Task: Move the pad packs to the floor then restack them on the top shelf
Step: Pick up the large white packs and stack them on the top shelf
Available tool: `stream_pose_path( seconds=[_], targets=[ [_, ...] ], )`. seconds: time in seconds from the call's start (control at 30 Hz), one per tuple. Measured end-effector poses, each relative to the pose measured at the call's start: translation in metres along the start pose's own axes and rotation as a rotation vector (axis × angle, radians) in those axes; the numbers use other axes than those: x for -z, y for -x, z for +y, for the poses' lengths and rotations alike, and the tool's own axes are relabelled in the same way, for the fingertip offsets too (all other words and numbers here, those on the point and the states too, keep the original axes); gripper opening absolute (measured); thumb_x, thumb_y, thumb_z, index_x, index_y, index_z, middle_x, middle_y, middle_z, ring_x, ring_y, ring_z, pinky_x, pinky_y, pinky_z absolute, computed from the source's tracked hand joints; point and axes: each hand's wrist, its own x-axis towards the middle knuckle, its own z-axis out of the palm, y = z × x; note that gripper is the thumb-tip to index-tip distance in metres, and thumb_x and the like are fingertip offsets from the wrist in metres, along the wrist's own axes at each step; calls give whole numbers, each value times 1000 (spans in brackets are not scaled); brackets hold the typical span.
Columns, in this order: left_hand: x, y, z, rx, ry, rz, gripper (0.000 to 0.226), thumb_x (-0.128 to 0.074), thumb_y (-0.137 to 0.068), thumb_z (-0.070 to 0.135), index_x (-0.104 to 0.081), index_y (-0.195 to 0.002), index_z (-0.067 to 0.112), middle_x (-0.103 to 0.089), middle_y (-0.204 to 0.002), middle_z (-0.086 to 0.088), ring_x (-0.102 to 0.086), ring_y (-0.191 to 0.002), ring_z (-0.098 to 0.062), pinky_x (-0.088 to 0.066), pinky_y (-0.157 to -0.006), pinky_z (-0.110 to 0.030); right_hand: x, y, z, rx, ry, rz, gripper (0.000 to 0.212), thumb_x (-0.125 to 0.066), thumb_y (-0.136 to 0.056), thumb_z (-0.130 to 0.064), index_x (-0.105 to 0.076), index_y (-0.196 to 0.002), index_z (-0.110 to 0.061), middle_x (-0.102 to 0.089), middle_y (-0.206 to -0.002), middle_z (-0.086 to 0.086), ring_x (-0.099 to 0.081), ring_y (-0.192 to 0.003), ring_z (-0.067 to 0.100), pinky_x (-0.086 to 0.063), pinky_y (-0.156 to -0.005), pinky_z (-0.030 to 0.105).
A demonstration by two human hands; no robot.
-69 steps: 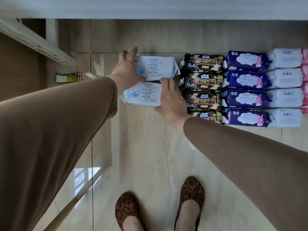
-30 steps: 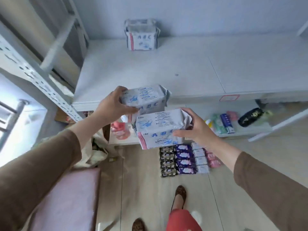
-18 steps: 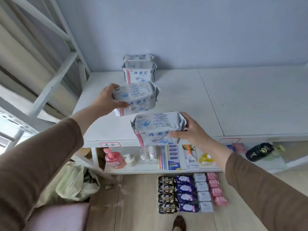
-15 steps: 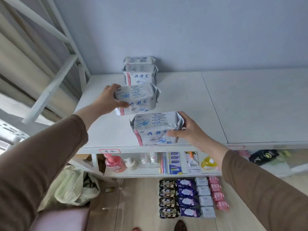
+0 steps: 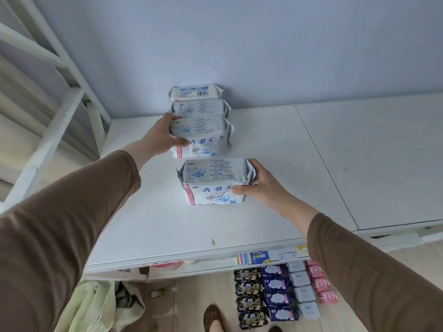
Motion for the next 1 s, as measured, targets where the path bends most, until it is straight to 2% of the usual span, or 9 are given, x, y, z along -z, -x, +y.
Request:
stream_pose_path(
  seconds=[0.1,0.27,0.33,0.4,0.47,0.57,0.73,0.87,1.0],
  targets=[
    [-4,-5,-8,-31,13,-4,78,-88,-68,14,-42,-132,17,-63,-124,3,-63,-110,-15,-56,-88,-30,-4,-8,0,-13,-1,-15,67,-77,-79,7,-48,-136,-10,-67,-126,11,-69,-109,17,-58,-79,29],
    [-3,10,-12,-61,31,41,96,-88,-69,25,-30,-146,25,-50,-141,-4,-58,-116,-16,-52,-97,-40,-10,-23,-2,-29,12,-43,70,-78,-79,5,-47,-139,-14,-65,-130,7,-66,-117,21,-59,-87,34],
    [3,23,-16,-8,-64,98,101,-86,-72,32,-23,-150,32,-35,-150,-6,-54,-114,-18,-51,-92,-38,-11,-30,-3,-29,45,-60,70,-80,-79,1,-48,-139,-16,-66,-130,3,-66,-117,18,-58,-90,34],
    [9,40,-22,43,-107,175,90,-82,-77,35,-27,-148,32,-30,-152,-5,-56,-112,-20,-51,-80,-34,-11,-39,-2,-31,77,-68,71,-80,-79,-1,-48,-140,-17,-66,-131,0,-65,-118,15,-56,-93,31],
    [12,58,-26,76,-115,257,73,-76,-82,36,-37,-143,28,-37,-146,-4,-58,-110,-19,-50,-76,-32,-9,-50,-1,-28,93,-61,70,-79,-80,-1,-46,-141,-16,-65,-132,0,-64,-119,13,-54,-93,25],
    [11,84,-32,93,-108,312,56,-73,-85,35,-49,-134,21,-51,-133,-3,-59,-106,-18,-49,-82,-32,-6,-66,1,-14,127,-41,63,-77,-83,0,-47,-136,-17,-66,-127,-4,-64,-114,7,-52,-91,22],
    [-5,125,-43,118,-124,262,44,-72,-86,34,-55,-125,21,-60,-119,1,-58,-102,-16,-46,-84,-32,-5,-81,1,-6,205,19,68,-77,-84,-3,-42,-141,-11,-61,-135,4,-58,-125,19,-48,-105,38],
    [-22,152,-41,146,-121,248,43,-71,-86,33,-55,-124,20,-60,-117,2,-58,-104,-18,-49,-90,-37,-9,-71,4,-47,307,118,76,-83,-77,-11,-41,-140,-14,-60,-131,3,-60,-121,20,-54,-80,21],
    [-47,180,-28,140,-134,244,41,-71,-87,33,-56,-124,21,-61,-117,3,-58,-104,-16,-47,-88,-34,-5,-40,16,-69,441,205,86,-83,-78,-25,-33,-148,-16,-47,-142,4,-53,-121,23,-47,-101,39]
  ],
)
